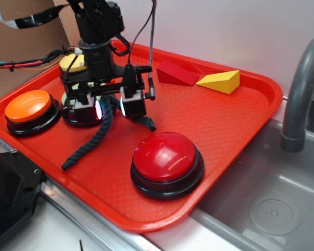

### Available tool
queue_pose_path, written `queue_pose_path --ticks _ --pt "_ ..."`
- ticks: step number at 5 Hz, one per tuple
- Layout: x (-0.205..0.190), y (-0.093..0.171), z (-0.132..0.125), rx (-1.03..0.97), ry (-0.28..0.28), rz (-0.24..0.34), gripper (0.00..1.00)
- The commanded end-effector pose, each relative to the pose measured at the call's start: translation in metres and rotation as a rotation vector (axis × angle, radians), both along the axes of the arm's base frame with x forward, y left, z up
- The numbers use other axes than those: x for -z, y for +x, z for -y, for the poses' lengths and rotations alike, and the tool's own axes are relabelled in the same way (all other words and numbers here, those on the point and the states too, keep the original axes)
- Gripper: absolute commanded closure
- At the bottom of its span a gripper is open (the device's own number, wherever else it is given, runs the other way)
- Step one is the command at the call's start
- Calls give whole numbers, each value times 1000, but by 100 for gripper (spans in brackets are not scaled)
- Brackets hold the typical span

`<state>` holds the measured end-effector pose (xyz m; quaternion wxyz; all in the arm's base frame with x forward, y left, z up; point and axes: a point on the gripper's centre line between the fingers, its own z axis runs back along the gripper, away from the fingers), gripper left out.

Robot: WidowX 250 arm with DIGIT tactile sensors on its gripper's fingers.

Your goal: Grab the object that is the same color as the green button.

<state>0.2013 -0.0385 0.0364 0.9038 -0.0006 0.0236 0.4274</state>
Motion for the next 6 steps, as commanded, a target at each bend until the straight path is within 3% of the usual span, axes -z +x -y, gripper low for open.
queue_pose_path --ticks 1,2,3,4,6 --pt "-4 1 -10 64 -3 39 100" --pt "-25 4 -12 207 9 60 100" --pt "-76 -1 -16 446 -5 144 100" --pt "-126 -12 -26 619 8 91 100" --pt "-208 -4 -36 728 80 111 100"
